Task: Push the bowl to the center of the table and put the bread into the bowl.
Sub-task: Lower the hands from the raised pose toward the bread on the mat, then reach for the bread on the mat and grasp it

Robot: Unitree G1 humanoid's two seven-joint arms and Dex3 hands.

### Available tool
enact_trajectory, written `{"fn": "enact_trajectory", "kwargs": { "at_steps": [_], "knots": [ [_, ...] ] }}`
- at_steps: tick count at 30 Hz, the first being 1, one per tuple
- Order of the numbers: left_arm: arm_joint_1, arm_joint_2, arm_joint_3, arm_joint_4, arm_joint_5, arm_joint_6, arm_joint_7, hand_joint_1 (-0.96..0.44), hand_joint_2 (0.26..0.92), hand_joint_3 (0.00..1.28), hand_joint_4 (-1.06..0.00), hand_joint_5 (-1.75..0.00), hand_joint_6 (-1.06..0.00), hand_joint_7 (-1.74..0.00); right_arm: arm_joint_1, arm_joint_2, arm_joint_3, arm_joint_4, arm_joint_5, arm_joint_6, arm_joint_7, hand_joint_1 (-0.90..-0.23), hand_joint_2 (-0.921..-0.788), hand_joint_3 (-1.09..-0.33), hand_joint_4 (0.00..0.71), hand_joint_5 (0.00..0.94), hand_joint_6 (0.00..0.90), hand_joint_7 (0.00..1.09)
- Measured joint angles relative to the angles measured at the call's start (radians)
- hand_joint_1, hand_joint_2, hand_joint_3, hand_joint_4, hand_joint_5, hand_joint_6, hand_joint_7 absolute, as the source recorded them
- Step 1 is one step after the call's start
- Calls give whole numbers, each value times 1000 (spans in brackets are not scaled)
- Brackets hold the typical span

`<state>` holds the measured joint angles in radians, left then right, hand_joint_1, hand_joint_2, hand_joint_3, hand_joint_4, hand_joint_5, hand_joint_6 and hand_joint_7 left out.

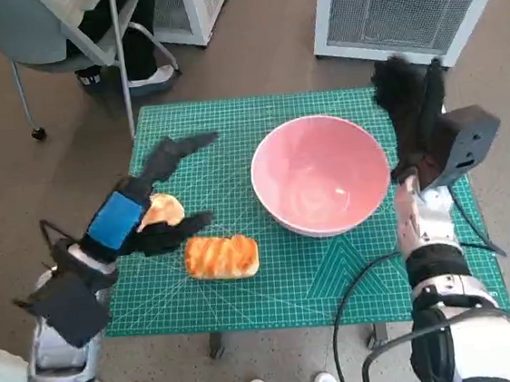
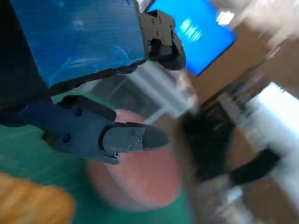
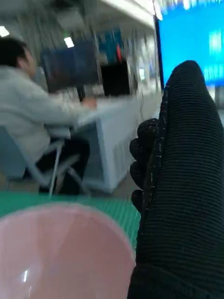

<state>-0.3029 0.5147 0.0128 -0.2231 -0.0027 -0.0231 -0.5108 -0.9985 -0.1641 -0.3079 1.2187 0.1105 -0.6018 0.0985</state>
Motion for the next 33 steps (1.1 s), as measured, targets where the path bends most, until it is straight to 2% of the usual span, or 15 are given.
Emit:
{"fn": "enact_trajectory", "kwargs": {
  "at_steps": [3, 7, 10, 15, 21, 28, 33],
  "knots": [
    [7, 31, -14, -31, 38, 27, -14, -325, 921, 71, -449, -12, -463, -203, 1, -3, 18, -50, 0, -85, 31, -521, -921, -822, 272, 9, 4, 606],
    [20, 70, -29, -65, 95, 47, -25, -322, 920, 35, -470, -4, -520, -115, 24, -4, 47, -166, 4, -198, 82, -533, -921, -794, 286, 14, 7, 632],
    [29, 96, -42, -85, 131, 61, -36, -323, 920, 21, -475, -2, -538, -80, 62, -4, 67, -269, 12, -262, 127, -543, -921, -771, 290, 15, 17, 647],
    [42, 139, -66, -104, 191, 83, -70, -325, 921, 15, -463, 0, -540, -54, 150, -1, 102, -439, 48, -330, 198, -553, -921, -751, 302, 19, 39, 665],
    [44, 170, -120, -117, 279, 126, -103, -326, 920, 16, -443, 0, -525, -33, 234, -3, 140, -582, 91, -354, 260, -558, -921, -725, 308, 20, 56, 675],
    [37, 170, -211, -125, 404, 196, -127, -332, 914, 5, -430, 0, -516, -17, 292, -4, 169, -715, 92, -347, 268, -556, -921, -722, 312, 20, 55, 679],
    [28, 164, -273, -125, 488, 245, -150, -345, 901, 1, -411, 0, -491, -3, 321, 0, 180, -765, 89, -324, 264, -549, -921, -722, 314, 19, 45, 687]
  ]
}}
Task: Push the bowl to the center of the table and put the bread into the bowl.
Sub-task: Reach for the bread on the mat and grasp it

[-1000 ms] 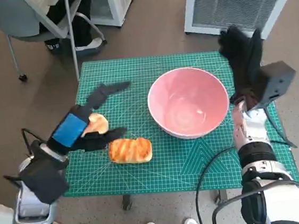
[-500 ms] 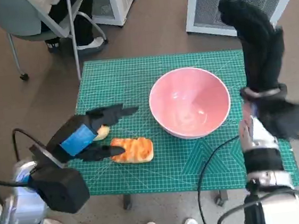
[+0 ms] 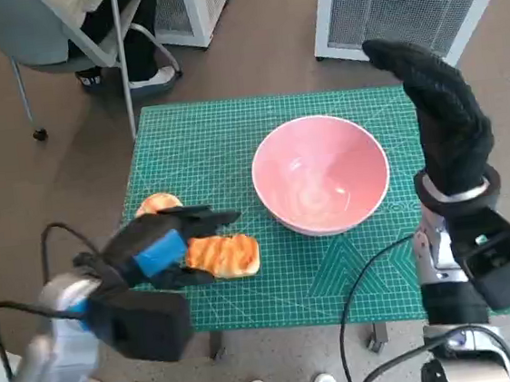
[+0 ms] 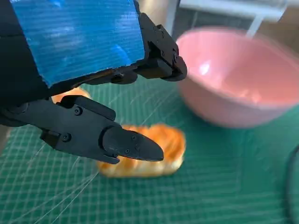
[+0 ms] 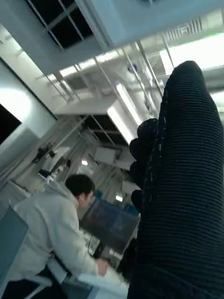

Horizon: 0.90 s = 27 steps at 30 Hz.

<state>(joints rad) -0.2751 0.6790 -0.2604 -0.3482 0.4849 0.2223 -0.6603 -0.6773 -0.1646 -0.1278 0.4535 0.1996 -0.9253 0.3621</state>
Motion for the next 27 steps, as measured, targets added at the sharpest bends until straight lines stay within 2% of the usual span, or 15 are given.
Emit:
{"fn": "enact_trajectory", "kwargs": {
  "at_steps": [9, 16, 22, 26, 27],
  "knots": [
    [-41, -28, -85, 8, 134, 92, -49, -361, 883, 0, -367, 0, -447, 0, 28, 1, 9, -38, 0, 32, -3, -549, -921, -723, 306, 12, 23, 720],
    [-61, -87, -120, 84, 173, 97, -12, -327, 869, 0, -367, -3, -446, -3, 36, 5, 11, -60, -2, 49, -8, -548, -921, -725, 304, 9, 13, 740],
    [-57, -135, -124, 187, 164, 39, 70, -181, 860, 0, -444, -23, -487, -18, 41, 9, 12, -68, -9, 57, -20, -546, -921, -726, 303, 8, 8, 749],
    [-54, -162, -124, 257, 155, -7, 134, -50, 865, 1, -539, -28, -569, -40, 46, 9, 13, -73, -13, 60, -28, -544, -921, -731, 302, 7, 1, 765],
    [-54, -169, -124, 273, 153, -17, 150, -7, 871, 2, -592, -39, -613, -55, 47, 10, 14, -75, -15, 62, -30, -543, -921, -731, 302, 7, 1, 768]
  ]
}}
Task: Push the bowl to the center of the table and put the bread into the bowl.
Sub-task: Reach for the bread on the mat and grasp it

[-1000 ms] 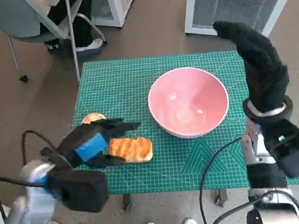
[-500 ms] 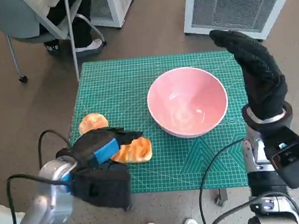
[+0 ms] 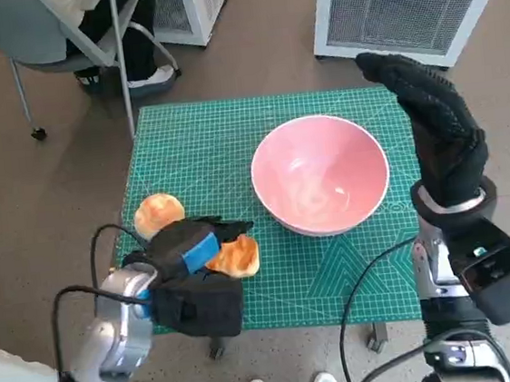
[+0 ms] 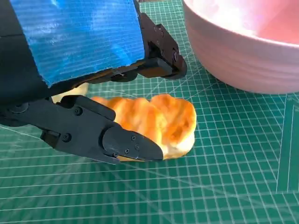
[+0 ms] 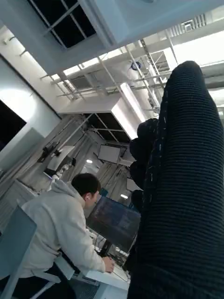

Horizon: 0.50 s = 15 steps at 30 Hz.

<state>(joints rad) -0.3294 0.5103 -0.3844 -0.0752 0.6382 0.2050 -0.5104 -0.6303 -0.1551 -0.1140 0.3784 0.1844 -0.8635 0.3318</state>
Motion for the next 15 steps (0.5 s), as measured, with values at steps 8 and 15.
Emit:
{"fn": "enact_trajectory", "kwargs": {
  "at_steps": [8, 15],
  "knots": [
    [1, -28, 0, 90, 6, -93, 140, 15, 915, 85, -695, -1073, -595, -928, 10, 0, 4, -14, -13, 11, -12, -536, -921, -733, 303, 7, -1, 772],
    [13, -24, 9, 87, 23, -121, 192, 5, 920, 58, -707, -1225, -643, -1037, 12, 1, 6, -14, -12, 12, -13, -536, -921, -732, 304, 7, -1, 772]
  ]
}}
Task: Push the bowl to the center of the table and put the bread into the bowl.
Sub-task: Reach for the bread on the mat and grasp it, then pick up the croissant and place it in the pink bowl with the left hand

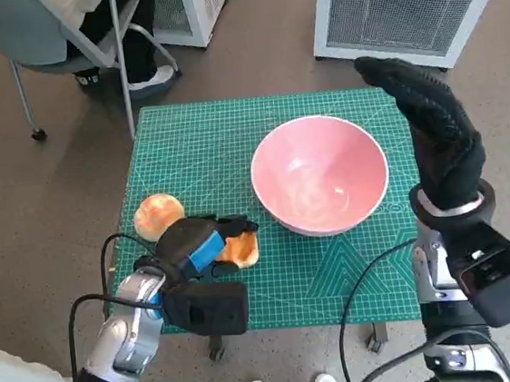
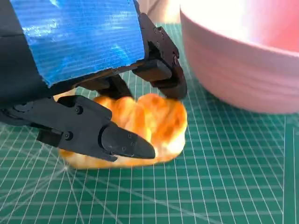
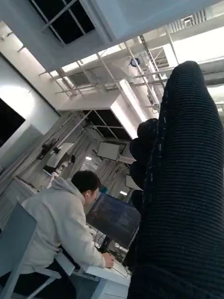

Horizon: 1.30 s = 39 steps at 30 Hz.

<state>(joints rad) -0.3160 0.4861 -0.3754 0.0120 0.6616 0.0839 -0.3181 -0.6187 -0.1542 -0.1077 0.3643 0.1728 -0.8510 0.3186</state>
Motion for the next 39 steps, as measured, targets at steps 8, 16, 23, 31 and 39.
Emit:
{"fn": "enact_trajectory", "kwargs": {
  "at_steps": [8, 16, 23, 31, 39],
  "knots": [
    [7, 20, 66, -109, -29, 17, -46, 4, 920, 51, -727, -1173, -634, -1100, 2, 1, 1, 0, 0, 0, -1, -531, -921, -732, 304, 7, -1, 775],
    [-30, 29, 179, -245, -73, 55, -77, 4, 919, 16, -771, -1114, -676, -1069, 3, 3, 2, 1, 4, 0, -1, -530, -921, -732, 304, 7, -1, 776],
    [-77, 28, 261, -326, -87, 65, -63, 5, 888, 1, -839, -1054, -779, -943, 3, 5, 3, 1, 20, -1, -1, -536, -921, -731, 306, 7, -1, 777],
    [-144, 1, 315, -397, -101, 66, -19, 5, 850, 0, -885, -1066, -930, -700, 5, 4, 5, 1, 25, -1, 1, -539, -921, -729, 308, 8, -1, 777],
    [-254, -60, 265, -398, -66, 25, 54, 4, 829, 3, -941, -997, -966, -661, 5, 4, 5, 3, 27, -2, 4, -540, -921, -725, 311, 9, -1, 777]
  ]
}}
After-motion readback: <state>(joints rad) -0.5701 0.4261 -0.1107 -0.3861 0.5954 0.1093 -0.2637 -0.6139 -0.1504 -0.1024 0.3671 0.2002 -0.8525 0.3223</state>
